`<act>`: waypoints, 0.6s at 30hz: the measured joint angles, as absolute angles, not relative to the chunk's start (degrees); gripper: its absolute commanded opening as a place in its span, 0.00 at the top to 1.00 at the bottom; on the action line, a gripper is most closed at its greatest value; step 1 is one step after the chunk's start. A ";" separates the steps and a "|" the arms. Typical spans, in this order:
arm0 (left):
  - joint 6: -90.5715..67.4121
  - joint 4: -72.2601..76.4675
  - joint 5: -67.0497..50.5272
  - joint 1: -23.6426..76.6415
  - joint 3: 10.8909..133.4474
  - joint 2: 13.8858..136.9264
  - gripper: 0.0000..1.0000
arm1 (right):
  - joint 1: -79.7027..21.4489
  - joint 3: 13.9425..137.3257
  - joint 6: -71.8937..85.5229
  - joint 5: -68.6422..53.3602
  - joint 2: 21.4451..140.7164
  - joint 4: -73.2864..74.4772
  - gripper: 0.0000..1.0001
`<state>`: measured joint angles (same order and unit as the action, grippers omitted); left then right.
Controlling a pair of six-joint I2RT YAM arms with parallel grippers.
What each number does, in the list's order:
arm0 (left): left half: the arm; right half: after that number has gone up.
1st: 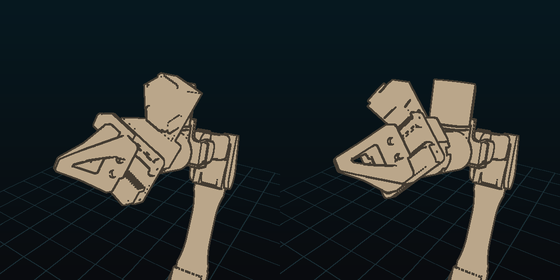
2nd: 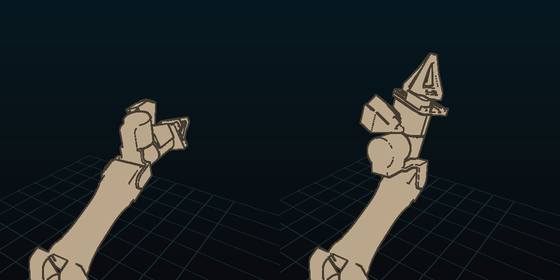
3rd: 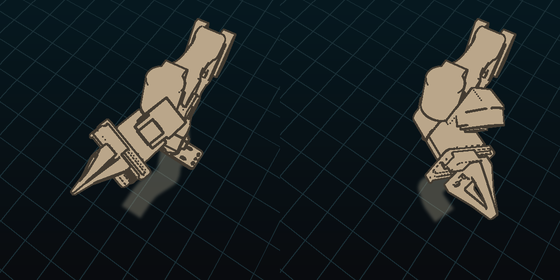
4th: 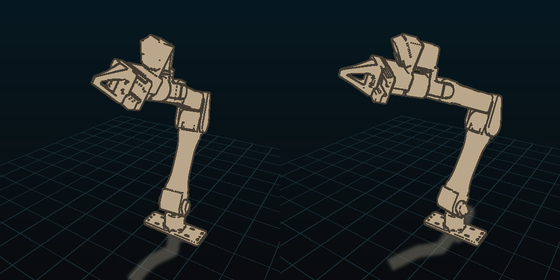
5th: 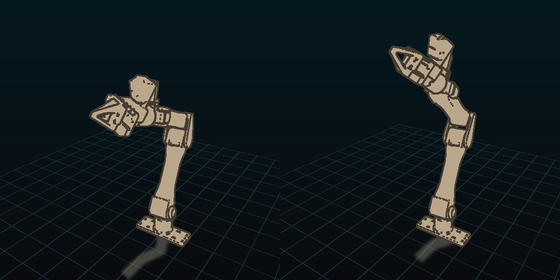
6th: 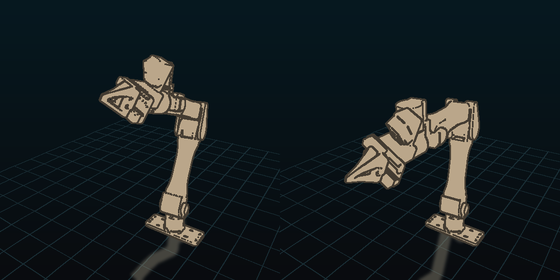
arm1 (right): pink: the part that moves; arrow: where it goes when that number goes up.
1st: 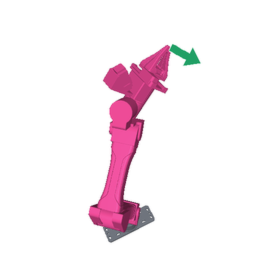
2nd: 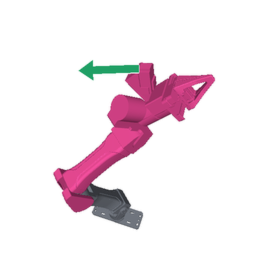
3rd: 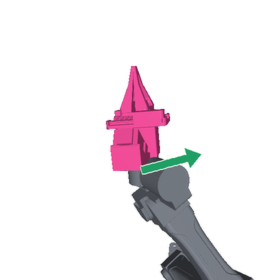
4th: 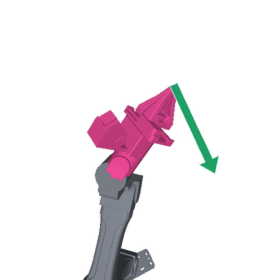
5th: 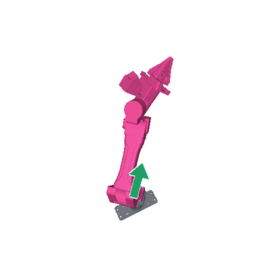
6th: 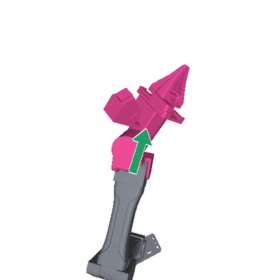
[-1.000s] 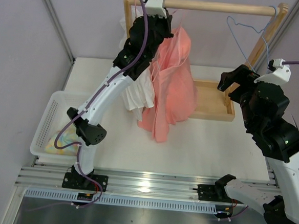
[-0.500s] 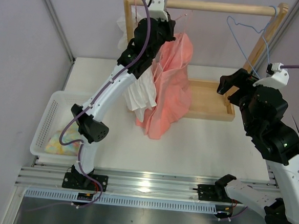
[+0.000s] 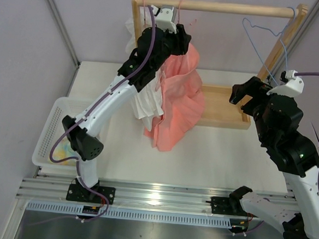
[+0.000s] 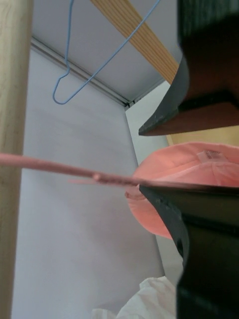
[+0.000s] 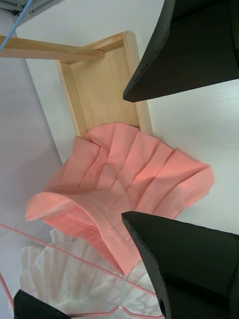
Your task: Place the skirt on the hanger
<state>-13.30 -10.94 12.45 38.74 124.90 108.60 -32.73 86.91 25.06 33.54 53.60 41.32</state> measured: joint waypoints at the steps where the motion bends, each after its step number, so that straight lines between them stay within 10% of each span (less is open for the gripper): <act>1: -13.21 -10.92 12.14 38.89 123.66 107.44 0.45 | -32.71 86.74 25.06 33.54 53.56 41.25 0.02; 11: -11.99 -15.94 4.89 39.75 118.96 93.34 0.29 | -31.64 83.66 23.92 31.73 52.14 40.97 0.00; 18: -13.61 -15.55 4.43 40.10 93.03 66.43 0.29 | -30.50 77.62 23.88 26.57 51.29 40.40 0.01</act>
<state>-13.61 -15.55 4.43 40.10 93.03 66.43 -30.50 77.62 23.88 26.57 51.29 40.40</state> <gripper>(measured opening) 0.710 0.993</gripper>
